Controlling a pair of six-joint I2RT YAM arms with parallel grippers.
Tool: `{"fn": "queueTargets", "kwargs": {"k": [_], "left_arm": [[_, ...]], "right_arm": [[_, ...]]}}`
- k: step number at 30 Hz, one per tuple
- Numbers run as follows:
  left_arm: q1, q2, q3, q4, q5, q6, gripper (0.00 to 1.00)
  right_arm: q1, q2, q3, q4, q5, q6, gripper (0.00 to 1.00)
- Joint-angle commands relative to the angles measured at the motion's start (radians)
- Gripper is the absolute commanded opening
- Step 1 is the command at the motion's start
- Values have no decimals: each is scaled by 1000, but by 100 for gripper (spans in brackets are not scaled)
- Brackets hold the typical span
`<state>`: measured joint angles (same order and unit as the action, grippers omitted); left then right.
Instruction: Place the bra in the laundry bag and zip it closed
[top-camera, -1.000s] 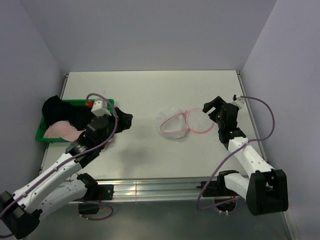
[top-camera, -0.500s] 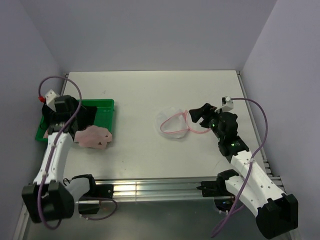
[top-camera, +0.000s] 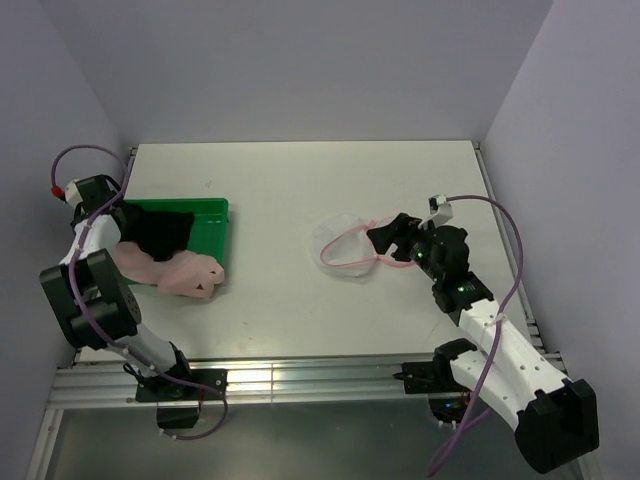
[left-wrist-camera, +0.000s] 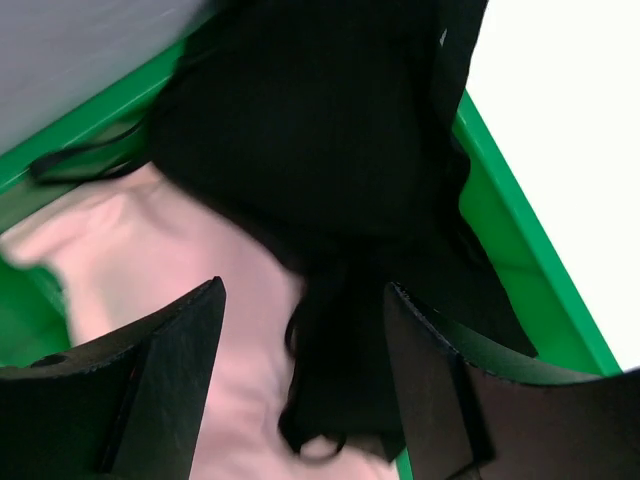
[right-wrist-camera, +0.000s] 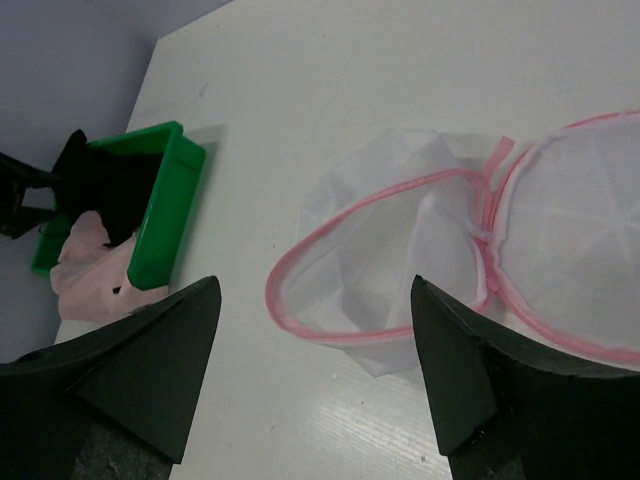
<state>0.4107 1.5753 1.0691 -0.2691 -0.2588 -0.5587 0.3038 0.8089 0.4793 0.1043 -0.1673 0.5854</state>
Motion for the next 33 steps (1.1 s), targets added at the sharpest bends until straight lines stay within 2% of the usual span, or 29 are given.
{"fn": "queueTargets", "kwargs": {"k": [1, 6, 14, 18, 21, 22, 24, 25, 28, 33], "left_arm": [[0, 75, 68, 79, 12, 48, 72], [4, 143, 104, 131, -22, 57, 73], [8, 252, 187, 130, -48, 91, 78], [8, 301, 218, 137, -42, 109, 71], [8, 322, 227, 154, -22, 114, 61], [8, 325, 233, 151, -14, 109, 51], [8, 327, 233, 143, 15, 114, 22], [8, 321, 220, 143, 21, 111, 2], [8, 263, 175, 166, 32, 83, 0], [-1, 46, 72, 247, 73, 22, 0]], "right_arm": [[26, 16, 18, 28, -23, -28, 83], [69, 45, 34, 25, -12, -52, 83], [106, 36, 51, -2, 15, -73, 83], [107, 6, 41, 9, 22, -73, 83], [112, 9, 41, 12, 3, -78, 83], [112, 10, 39, 15, 8, -76, 83], [112, 24, 41, 21, 8, -76, 83], [113, 29, 44, 18, 3, -78, 83], [120, 32, 45, 21, -2, -78, 82], [129, 55, 42, 35, -3, -76, 82]]}}
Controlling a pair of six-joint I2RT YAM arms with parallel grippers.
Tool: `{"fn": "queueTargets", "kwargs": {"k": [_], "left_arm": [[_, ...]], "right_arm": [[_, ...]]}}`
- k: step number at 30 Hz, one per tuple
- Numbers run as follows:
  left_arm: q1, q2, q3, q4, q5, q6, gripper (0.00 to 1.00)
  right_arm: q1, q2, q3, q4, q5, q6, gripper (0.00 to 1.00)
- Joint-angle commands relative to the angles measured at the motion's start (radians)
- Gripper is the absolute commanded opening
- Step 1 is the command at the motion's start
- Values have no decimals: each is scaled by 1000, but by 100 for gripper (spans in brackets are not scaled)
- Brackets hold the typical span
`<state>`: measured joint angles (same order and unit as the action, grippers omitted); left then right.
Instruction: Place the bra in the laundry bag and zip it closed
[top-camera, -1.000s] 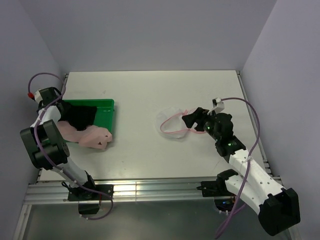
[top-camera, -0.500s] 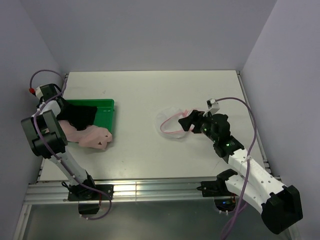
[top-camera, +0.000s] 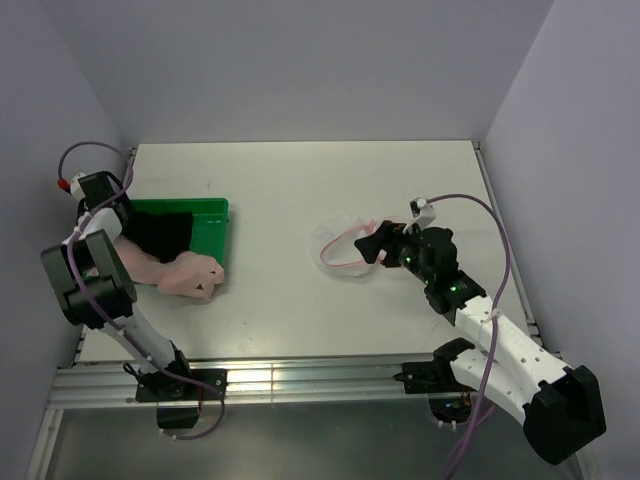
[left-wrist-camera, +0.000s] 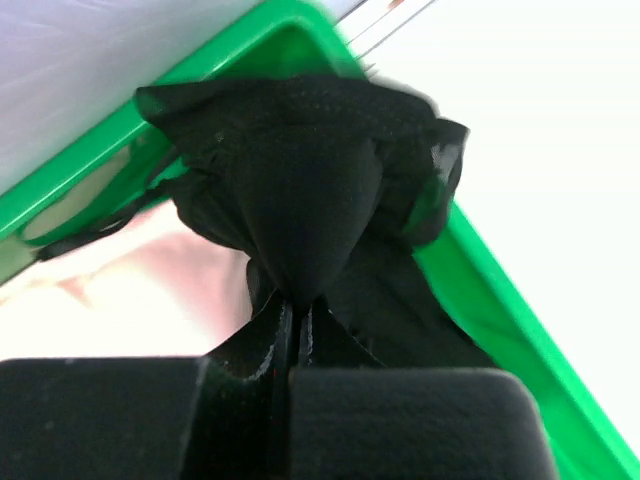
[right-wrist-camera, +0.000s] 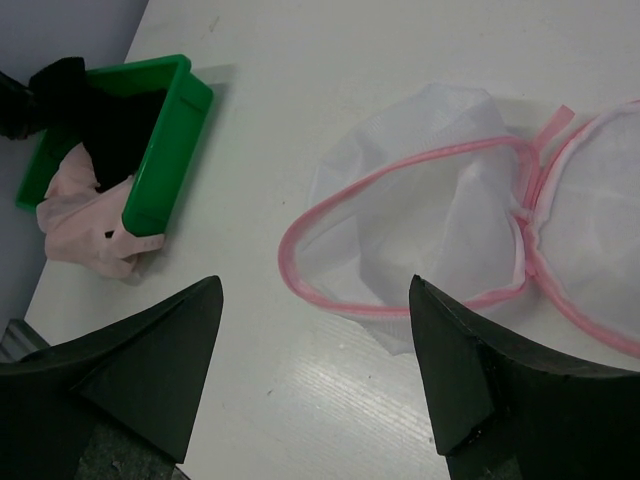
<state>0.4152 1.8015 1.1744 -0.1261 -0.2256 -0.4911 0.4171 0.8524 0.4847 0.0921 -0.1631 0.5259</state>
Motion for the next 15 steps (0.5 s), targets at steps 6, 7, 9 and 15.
{"fn": "queueTargets", "kwargs": {"k": [6, 7, 9, 15], "left_arm": [[-125, -422, -53, 112, 6, -44, 0], [-166, -453, -52, 117, -7, -40, 0], [-203, -531, -45, 115, -21, -46, 0], [-406, -668, 57, 83, -66, 3, 0]], "right_arm": [[28, -13, 14, 89, 22, -15, 82], [28, -13, 14, 87, 23, -17, 82], [28, -12, 12, 90, 33, -18, 82], [28, -1, 14, 84, 53, -21, 82]]}}
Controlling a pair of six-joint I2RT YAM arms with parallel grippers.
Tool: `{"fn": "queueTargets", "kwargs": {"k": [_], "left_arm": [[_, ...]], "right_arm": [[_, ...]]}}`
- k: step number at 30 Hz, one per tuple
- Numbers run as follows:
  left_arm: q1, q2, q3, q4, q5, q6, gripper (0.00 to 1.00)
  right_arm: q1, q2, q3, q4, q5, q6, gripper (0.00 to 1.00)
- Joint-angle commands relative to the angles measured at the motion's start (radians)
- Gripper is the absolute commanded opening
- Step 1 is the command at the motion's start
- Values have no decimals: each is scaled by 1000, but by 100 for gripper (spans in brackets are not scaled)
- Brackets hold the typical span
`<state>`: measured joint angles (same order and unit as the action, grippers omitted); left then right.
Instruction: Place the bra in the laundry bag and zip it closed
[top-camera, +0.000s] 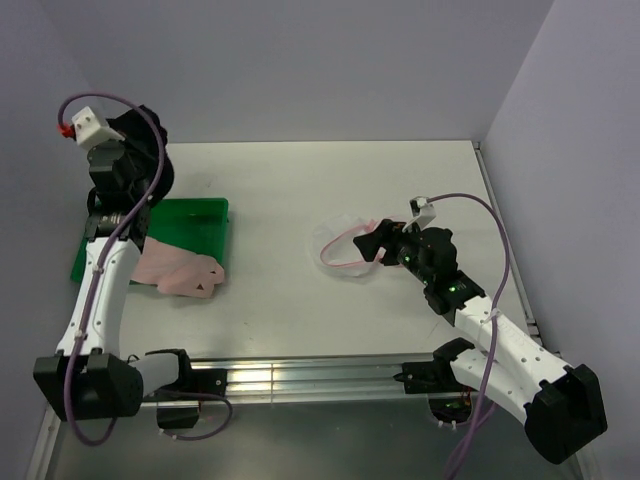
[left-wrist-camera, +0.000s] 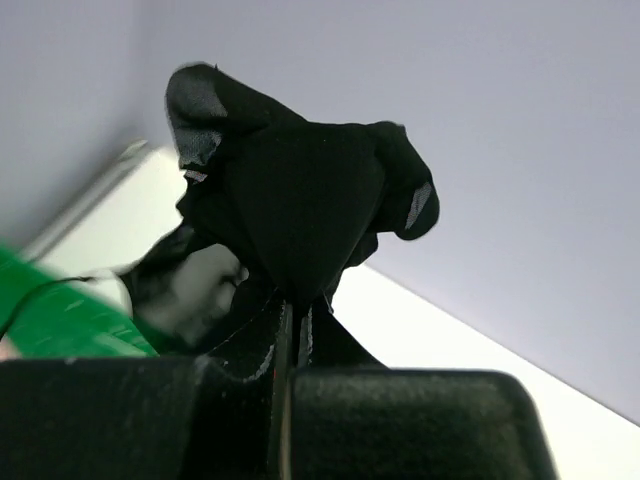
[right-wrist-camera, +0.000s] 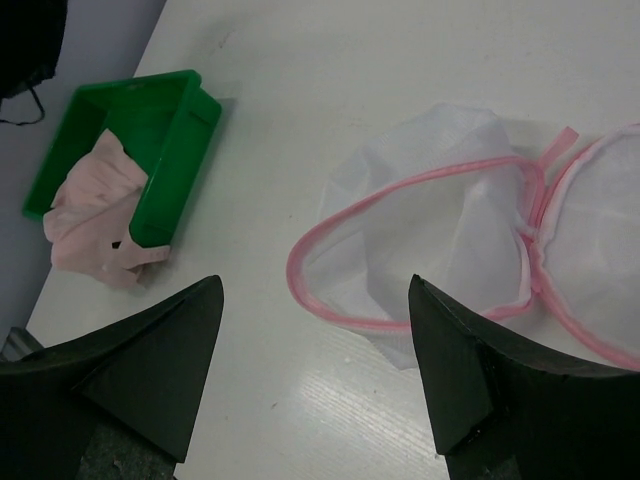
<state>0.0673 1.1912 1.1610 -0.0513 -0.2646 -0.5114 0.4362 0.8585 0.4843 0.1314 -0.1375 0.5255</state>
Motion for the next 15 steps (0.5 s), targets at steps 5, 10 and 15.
{"fn": "queueTargets", "kwargs": {"k": [5, 10, 15], "left_arm": [[-268, -160, 129, -116, -2, 39, 0], [-490, -248, 53, -286, 30, -24, 0], [-678, -309, -84, -395, 103, -177, 0]], "right_arm": [[9, -22, 13, 33, 70, -27, 82], [9, -29, 16, 20, 107, -30, 82], [9, -44, 19, 5, 133, -32, 82]]}}
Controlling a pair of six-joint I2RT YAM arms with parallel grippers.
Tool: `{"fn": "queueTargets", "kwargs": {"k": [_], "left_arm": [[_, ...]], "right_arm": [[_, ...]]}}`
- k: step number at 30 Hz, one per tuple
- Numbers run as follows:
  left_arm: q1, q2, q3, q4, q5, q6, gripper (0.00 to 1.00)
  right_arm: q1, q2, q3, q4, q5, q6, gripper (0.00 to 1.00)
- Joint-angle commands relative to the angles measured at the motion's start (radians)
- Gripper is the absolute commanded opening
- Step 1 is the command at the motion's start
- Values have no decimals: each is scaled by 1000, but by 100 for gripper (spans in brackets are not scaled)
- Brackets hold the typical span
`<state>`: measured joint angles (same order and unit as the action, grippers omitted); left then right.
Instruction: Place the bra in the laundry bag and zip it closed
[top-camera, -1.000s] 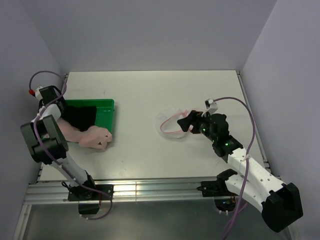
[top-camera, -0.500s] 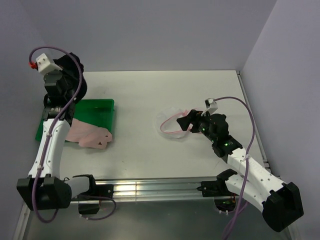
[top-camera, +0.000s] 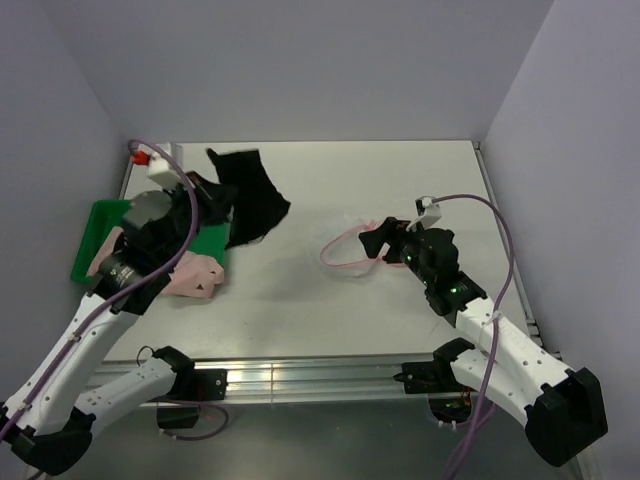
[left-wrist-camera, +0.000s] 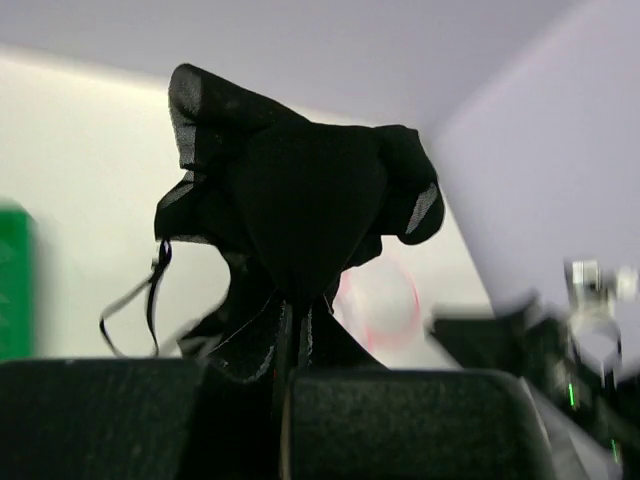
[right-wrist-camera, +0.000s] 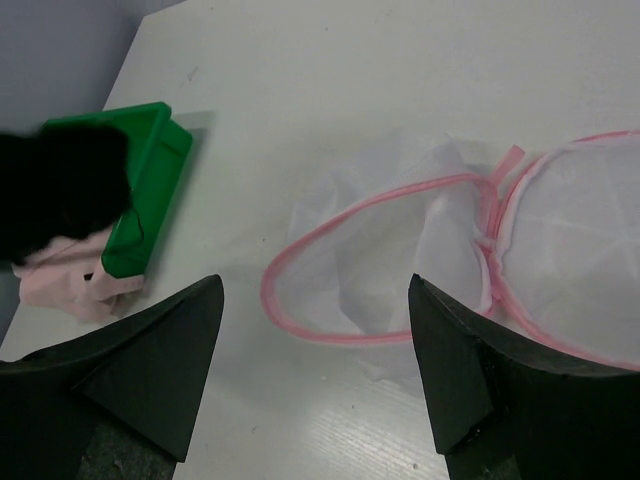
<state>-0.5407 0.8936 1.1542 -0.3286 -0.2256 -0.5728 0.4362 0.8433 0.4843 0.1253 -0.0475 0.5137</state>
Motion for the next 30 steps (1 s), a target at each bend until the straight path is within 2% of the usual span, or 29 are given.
{"fn": "queueTargets", "kwargs": {"k": [1, 5, 8, 11, 13, 16, 17, 20, 21, 24, 30], "left_arm": [[-124, -37, -102, -127, 100, -142, 0], [-254, -108, -233, -80, 150, -277, 0], [-265, -136, -350, -14, 199, -335, 0], [-263, -124, -448, 20, 137, -337, 0], [-239, -60, -453, 33, 114, -305, 0], [-184, 61, -441, 92, 143, -247, 15], [-171, 92, -430, 106, 140, -233, 33], [-136, 201, -369, 109, 74, -158, 65], [-125, 232, -355, 93, 16, -144, 71], [-123, 229, -350, 82, -34, -134, 77], [-198, 137, -514, 40, -73, -223, 71]], "right_arm": [[9, -32, 20, 5, 46, -21, 81], [9, -33, 27, 0, 41, -24, 81], [9, -20, 28, 2, 41, -23, 82], [10, 5, 36, 4, 17, -21, 82], [10, 11, 34, 4, 18, -24, 81], [15, 37, 40, 4, 14, -26, 82], [16, 40, 43, 1, 11, -27, 82], [29, 43, 42, -1, 35, -35, 82], [29, 46, 43, 2, 37, -34, 81], [35, 65, 51, -4, 17, -37, 81], [53, 68, 57, -7, 29, -41, 82]]}}
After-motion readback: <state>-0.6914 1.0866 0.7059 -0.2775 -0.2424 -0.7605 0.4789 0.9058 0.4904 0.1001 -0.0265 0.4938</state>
